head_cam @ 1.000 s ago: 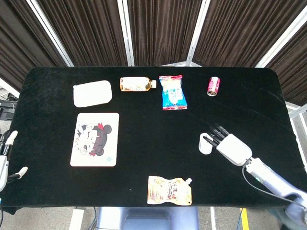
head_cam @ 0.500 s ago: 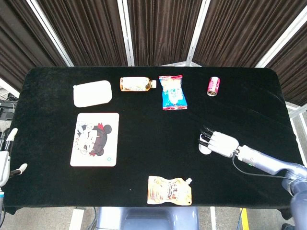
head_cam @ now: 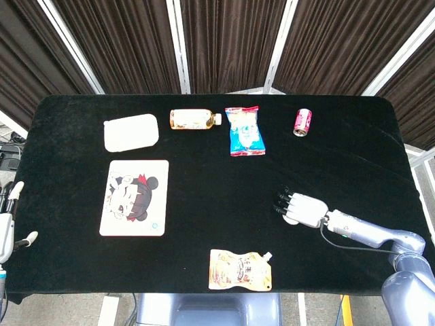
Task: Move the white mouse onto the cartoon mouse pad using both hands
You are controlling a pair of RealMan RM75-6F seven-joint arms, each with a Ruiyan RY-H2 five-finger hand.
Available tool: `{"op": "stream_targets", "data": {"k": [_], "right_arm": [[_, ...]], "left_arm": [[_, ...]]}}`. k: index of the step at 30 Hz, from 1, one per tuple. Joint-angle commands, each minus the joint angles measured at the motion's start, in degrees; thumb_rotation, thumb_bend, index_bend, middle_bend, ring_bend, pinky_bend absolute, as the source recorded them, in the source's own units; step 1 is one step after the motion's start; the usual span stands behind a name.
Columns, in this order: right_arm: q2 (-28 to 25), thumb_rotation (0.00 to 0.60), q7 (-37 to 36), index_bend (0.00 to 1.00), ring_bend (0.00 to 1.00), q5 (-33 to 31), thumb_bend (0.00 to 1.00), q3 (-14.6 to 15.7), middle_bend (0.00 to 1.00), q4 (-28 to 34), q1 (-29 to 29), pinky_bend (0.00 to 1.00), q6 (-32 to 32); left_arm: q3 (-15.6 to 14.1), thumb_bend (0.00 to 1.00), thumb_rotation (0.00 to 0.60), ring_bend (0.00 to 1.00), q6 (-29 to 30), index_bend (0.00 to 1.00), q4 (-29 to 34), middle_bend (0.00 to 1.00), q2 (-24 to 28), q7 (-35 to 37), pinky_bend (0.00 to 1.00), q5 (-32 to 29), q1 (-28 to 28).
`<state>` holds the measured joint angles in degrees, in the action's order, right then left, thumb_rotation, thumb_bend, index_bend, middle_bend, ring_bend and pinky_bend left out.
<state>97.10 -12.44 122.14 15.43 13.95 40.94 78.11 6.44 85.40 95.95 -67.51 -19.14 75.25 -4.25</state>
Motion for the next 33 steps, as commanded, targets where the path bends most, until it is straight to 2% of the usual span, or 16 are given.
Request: {"op": "stream_targets", "data": {"k": [1, 3, 6, 8, 13, 19, 24, 29, 33], "right_arm": [[0.45, 0.6, -0.58, 0.24, 0.29, -0.42, 0.15, 0.51, 0.42, -0.74, -0.11, 0.42, 1.39], [0.67, 0.6, -1.01, 0.31, 0.36, -0.66, 0.27, 0.76, 0.48, -1.21, -0.12, 0.49, 2.6], [0.9, 0.6, -1.7, 0.38, 0.4, -1.11, 0.38, 1.04, 0.52, -1.76, -0.13, 0.54, 3.69], [0.98, 0.6, -1.87, 0.39, 0.4, -1.48, 0.42, 1.35, 0.53, -2.21, -0.02, 0.54, 4.47], [0.27, 0.6, -1.08, 0.39, 0.41, -3.37, 0.45, 0.31, 0.54, -1.25, 1.33, 0.55, 9.21], [-1.11, 0.6, 3.16, 0.4, 0.41, -3.48, 0.45, -0.37, 0.54, 5.48, 7.41, 0.55, 12.31], [-1.94, 0.6, 7.93, 0.4, 0.41, -2.28, 0.45, -0.67, 0.54, 13.88, 13.86, 0.55, 8.8], [-1.48, 0.6, 12.62, 0.4, 0.41, -1.99, 0.45, -2.27, 0.54, 23.65, 21.5, 0.55, -0.67], [0.01, 0.6, 14.41, 0.4, 0.41, -2.2, 0.45, -3.57, 0.54, 27.81, 25.56, 0.55, -6.59]], "left_arm": [[0.0, 0.02, 0.6, 0.0, -0.06, 0.0, -0.05, 0.0, 0.0, 0.06, 0.0, -0.09, -0.04], [-0.03, 0.02, 0.6, 0.0, -0.13, 0.0, -0.07, 0.0, 0.01, 0.06, 0.0, -0.17, -0.08], [-0.1, 0.01, 0.6, 0.0, -0.22, 0.0, -0.08, 0.0, 0.03, 0.13, 0.0, -0.22, -0.13], [-0.2, 0.02, 0.6, 0.0, -0.23, 0.0, -0.04, 0.0, 0.09, 0.18, 0.0, -0.17, -0.15], [-0.5, 0.02, 0.6, 0.0, 0.05, 0.0, 0.73, 0.0, 0.8, 1.32, 0.0, 0.58, 0.01], [-0.93, 0.02, 0.6, 0.0, -0.15, 0.0, 1.85, 0.0, 2.38, 3.92, 0.0, 1.43, 0.24], [-1.18, 0.02, 0.6, 0.0, -0.72, 0.0, 2.45, 0.0, 3.42, 5.61, 0.0, 1.74, 0.19], [-1.43, 0.02, 0.6, 0.0, -1.29, 0.0, 2.52, 0.0, 4.36, 7.55, 0.0, 1.81, 0.26], [-1.54, 0.02, 0.6, 0.0, -2.61, 0.0, 2.2, 0.0, 5.09, 9.45, 0.0, 1.21, 0.07]]}}
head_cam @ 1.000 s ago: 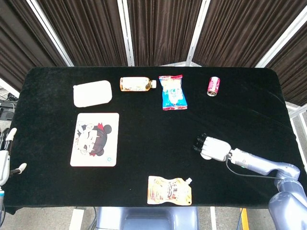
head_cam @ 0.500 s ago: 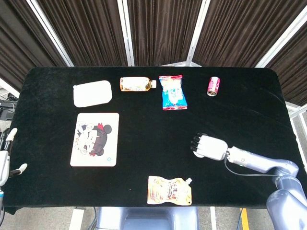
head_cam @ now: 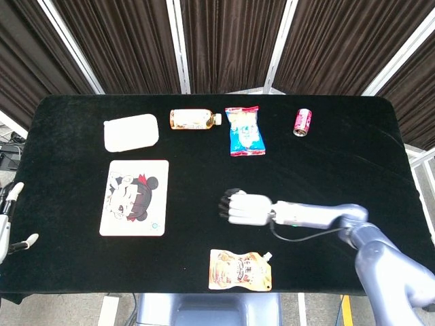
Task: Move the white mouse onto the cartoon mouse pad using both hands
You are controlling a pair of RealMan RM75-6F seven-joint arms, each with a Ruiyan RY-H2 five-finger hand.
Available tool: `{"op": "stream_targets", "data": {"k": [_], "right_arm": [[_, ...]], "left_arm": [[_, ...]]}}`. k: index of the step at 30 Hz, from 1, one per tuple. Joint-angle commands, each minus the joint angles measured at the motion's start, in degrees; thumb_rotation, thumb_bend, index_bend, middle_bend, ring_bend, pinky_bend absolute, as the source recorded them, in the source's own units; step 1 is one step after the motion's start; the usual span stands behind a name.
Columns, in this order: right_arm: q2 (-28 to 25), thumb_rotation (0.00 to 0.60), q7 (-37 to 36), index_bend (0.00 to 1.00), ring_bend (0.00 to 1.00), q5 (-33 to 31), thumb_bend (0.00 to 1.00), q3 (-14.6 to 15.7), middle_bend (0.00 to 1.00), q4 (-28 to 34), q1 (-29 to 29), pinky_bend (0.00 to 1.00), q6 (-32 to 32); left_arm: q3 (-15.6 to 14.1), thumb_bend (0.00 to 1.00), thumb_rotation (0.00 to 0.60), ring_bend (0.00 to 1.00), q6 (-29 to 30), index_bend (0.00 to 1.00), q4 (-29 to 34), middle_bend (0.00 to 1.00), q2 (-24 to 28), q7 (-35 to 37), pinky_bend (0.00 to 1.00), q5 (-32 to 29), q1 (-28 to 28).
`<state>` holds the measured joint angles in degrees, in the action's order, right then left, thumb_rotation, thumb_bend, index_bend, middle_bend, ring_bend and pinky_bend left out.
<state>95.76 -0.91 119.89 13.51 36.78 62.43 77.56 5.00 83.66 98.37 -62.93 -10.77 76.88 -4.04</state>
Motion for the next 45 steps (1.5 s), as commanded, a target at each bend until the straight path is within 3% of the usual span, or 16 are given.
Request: {"op": "stream_targets", "data": {"k": [1, 7, 10, 12, 14, 15, 18, 25, 30, 34, 36, 41, 45], "right_arm": [[1.82, 0.6, 3.12, 0.4, 0.41, -0.16, 0.45, -2.01, 0.54, 5.8, 4.9, 0.55, -7.4], [4.47, 0.6, 3.98, 0.4, 0.41, -1.35, 0.44, -3.28, 0.54, 7.29, 7.95, 0.55, -13.41], [5.68, 0.6, 5.03, 0.37, 0.4, -1.44, 0.32, -3.18, 0.5, 6.58, 8.5, 0.46, -15.0], [6.23, 0.6, 6.73, 0.2, 0.29, -2.27, 0.09, -3.58, 0.32, 6.14, 8.37, 0.31, -16.59], [6.1, 0.6, 9.45, 0.06, 0.15, -4.51, 0.0, -4.69, 0.17, 7.64, 7.67, 0.17, -19.46], [5.91, 0.6, 10.19, 0.02, 0.08, -5.01, 0.0, -5.01, 0.11, 8.39, 7.48, 0.11, -19.85], [4.57, 0.6, 13.65, 0.0, 0.0, -5.68, 0.0, -5.62, 0.04, 11.03, 6.88, 0.01, -19.88], [-1.98, 0.6, 17.58, 0.0, 0.0, -6.49, 0.0, -5.99, 0.02, 18.2, 3.82, 0.0, -15.01], [-13.38, 0.6, 20.9, 0.0, 0.0, -11.82, 0.0, -7.45, 0.01, 29.29, -3.93, 0.0, -7.68], [-23.38, 0.6, 24.7, 0.0, 0.0, -20.62, 0.0, -7.92, 0.0, 40.16, -13.6, 0.0, -3.26], [-28.1, 0.6, 23.13, 0.0, 0.0, -27.29, 0.0, -7.94, 0.0, 47.06, -20.05, 0.0, 0.15], [-32.48, 0.6, 20.58, 0.0, 0.0, -33.21, 0.0, -7.89, 0.0, 55.01, -27.58, 0.0, 4.8], [-33.47, 0.6, 17.07, 0.0, 0.0, -37.51, 0.0, -8.08, 0.0, 58.27, -34.4, 0.0, 9.37]], "left_arm": [[-0.13, 0.02, 0.6, 0.0, -1.23, 0.0, -0.4, 0.0, 0.65, 1.47, 0.0, -0.6, -0.2], [-0.54, 0.02, 0.6, 0.0, -3.61, 0.0, -1.51, 0.0, 1.1, 3.13, 0.0, -1.49, -0.73], [-0.5, 0.01, 0.6, 0.0, -4.74, 0.0, -2.31, 0.0, 1.45, 4.97, 0.0, -2.03, -0.96], [-0.42, 0.02, 0.6, 0.0, -5.56, 0.0, -2.86, 0.0, 1.73, 6.16, 0.0, -2.49, -1.15], [-0.47, 0.02, 0.6, 0.0, -6.33, 0.0, -3.26, 0.0, 1.93, 7.0, 0.0, -2.77, -1.34], [-0.51, 0.02, 0.6, 0.0, -6.49, 0.0, -3.34, 0.0, 1.96, 7.16, 0.0, -2.77, -1.39], [-0.78, 0.02, 0.6, 0.0, -6.88, 0.0, -3.52, 0.0, 1.99, 7.44, 0.0, -2.48, -1.52], [-1.3, 0.02, 0.6, 0.0, -7.03, 0.0, -3.98, 0.0, 1.74, 8.13, 0.0, -1.19, -1.74], [-1.55, 0.02, 0.6, 0.0, -6.3, 0.0, -5.31, 0.0, 0.94, 9.15, 0.0, 0.74, -1.96], [-1.58, 0.02, 0.6, 0.0, -4.39, 0.0, -5.89, 0.0, 0.26, 9.62, 0.0, 4.11, -2.38], [-1.87, 0.02, 0.6, 0.0, -3.31, 0.0, -5.62, 0.0, -0.15, 7.34, 0.0, 7.93, -3.46], [-1.53, 0.02, 0.6, 0.0, -5.2, 0.0, -4.66, 0.0, -0.65, 3.29, 0.0, 13.19, -7.47], [-0.78, 0.02, 0.6, 0.0, -12.52, 0.0, -2.61, 0.0, -1.39, -2.28, 0.0, 19.43, -15.26]]}}
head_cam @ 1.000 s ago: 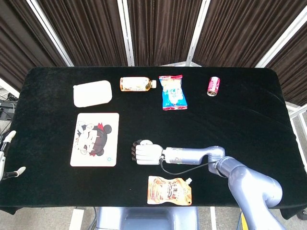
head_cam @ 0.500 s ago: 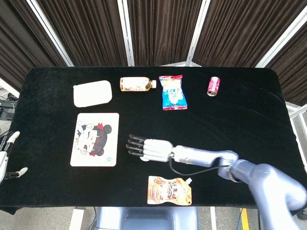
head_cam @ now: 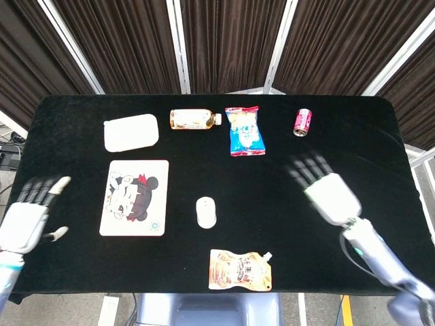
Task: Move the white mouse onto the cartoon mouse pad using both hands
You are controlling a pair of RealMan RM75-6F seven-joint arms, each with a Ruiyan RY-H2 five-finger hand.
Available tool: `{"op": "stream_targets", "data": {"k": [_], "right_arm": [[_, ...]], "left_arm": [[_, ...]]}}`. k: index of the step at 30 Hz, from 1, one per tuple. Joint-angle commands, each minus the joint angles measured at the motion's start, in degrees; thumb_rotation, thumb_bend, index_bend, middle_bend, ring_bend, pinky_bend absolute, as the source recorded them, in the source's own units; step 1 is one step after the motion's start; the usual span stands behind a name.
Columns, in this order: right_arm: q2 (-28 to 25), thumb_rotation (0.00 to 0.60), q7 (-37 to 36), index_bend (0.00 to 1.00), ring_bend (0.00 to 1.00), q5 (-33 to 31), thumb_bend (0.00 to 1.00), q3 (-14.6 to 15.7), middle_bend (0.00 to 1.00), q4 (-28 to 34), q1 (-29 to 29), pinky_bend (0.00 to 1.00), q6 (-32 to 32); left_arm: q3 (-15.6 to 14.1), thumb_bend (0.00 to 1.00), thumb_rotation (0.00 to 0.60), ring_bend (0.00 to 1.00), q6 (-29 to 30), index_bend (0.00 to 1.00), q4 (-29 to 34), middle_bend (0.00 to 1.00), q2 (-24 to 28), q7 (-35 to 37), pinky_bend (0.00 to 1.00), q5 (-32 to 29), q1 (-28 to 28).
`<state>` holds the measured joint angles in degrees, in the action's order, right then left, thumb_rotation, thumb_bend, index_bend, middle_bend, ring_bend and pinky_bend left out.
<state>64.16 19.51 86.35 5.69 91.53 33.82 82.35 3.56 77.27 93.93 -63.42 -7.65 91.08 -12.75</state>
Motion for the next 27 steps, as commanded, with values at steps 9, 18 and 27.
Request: {"op": "stream_targets", "data": {"k": [9, 18, 27], "right_arm": [[-0.78, 0.6, -6.88, 0.0, 0.0, -6.39, 0.0, -1.01, 0.0, 4.57, -13.41, 0.0, 8.99], [-1.1, 0.6, -9.97, 0.0, 0.0, -7.65, 0.0, -3.11, 0.0, 3.13, -16.37, 0.0, 7.5], [-2.31, 0.6, -13.0, 0.0, 0.0, -8.5, 0.0, -5.73, 0.0, 1.93, -17.92, 0.0, 5.46]], "left_arm": [[3.18, 0.02, 0.6, 0.0, -25.55, 0.0, 5.61, 0.0, -5.49, -21.47, 0.0, 4.17, -19.79], [6.8, 0.02, 0.6, 0.0, -37.73, 0.0, -0.45, 0.0, -17.68, -34.49, 0.0, -3.47, -31.27], [5.65, 0.02, 0.6, 0.0, -42.16, 0.0, -13.83, 0.0, -28.16, -37.48, 0.0, -0.13, -40.93]]}}
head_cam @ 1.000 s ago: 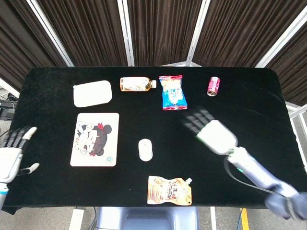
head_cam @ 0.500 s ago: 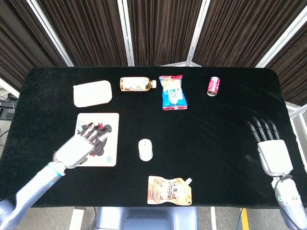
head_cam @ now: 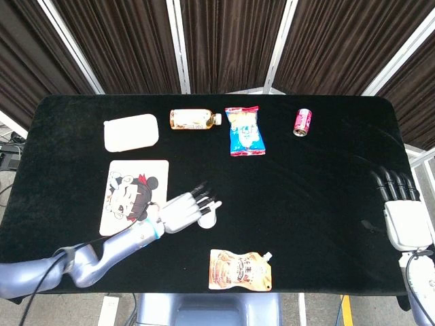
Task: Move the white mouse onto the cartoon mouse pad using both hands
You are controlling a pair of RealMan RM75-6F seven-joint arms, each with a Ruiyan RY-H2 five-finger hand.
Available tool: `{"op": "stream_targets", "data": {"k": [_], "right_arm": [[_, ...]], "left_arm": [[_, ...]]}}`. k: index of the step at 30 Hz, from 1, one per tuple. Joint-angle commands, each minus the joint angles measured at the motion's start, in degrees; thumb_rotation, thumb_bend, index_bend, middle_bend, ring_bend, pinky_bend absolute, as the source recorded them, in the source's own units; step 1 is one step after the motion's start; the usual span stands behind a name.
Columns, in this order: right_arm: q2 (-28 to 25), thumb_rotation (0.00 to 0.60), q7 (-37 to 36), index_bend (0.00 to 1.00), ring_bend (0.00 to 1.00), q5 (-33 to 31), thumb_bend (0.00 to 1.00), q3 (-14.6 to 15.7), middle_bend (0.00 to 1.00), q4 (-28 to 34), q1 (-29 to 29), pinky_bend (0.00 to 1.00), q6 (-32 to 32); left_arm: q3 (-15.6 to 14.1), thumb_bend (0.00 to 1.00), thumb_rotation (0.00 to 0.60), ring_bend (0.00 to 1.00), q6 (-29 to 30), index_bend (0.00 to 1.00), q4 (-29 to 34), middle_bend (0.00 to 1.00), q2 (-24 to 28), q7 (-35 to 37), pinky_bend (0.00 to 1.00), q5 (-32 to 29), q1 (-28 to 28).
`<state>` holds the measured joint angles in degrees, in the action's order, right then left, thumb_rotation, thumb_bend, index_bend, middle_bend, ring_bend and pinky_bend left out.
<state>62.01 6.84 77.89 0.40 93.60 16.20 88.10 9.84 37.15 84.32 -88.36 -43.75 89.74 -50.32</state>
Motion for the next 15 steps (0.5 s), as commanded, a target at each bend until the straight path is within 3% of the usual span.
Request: {"op": "stream_targets", "data": {"k": [1, 6, 12, 15], "right_arm": [[-0.18, 0.6, -0.43, 0.0, 0.0, -0.03, 0.0, -0.61, 0.0, -0.16, -0.39, 0.0, -0.36], [-0.22, 0.6, -0.91, 0.0, 0.0, -0.27, 0.0, -1.8, 0.0, -0.56, -0.87, 0.0, -1.26], [-0.14, 0.6, -1.2, 0.0, 0.0, -0.52, 0.0, -2.88, 0.0, -0.98, -1.22, 0.0, -2.69], [-0.11, 0.6, -1.33, 0.0, 0.0, -0.46, 0.0, -3.28, 0.0, -1.09, -1.37, 0.0, -3.15]], "left_arm": [[-0.79, 0.02, 0.6, 0.0, -2.25, 0.0, -4.87, 0.0, -3.59, -1.64, 0.0, 1.38, -3.8], [-1.95, 0.02, 0.6, 0.0, -3.56, 0.02, -9.52, 0.0, -6.74, -2.32, 0.0, 2.68, -7.04], [-3.89, 0.02, 0.6, 0.01, -2.82, 0.12, -12.98, 0.01, -9.01, 0.44, 0.0, 5.27, -9.66], [-4.68, 0.02, 0.6, 0.06, -2.3, 0.18, -14.14, 0.08, -9.7, 1.7, 0.0, 5.94, -10.31]]}}
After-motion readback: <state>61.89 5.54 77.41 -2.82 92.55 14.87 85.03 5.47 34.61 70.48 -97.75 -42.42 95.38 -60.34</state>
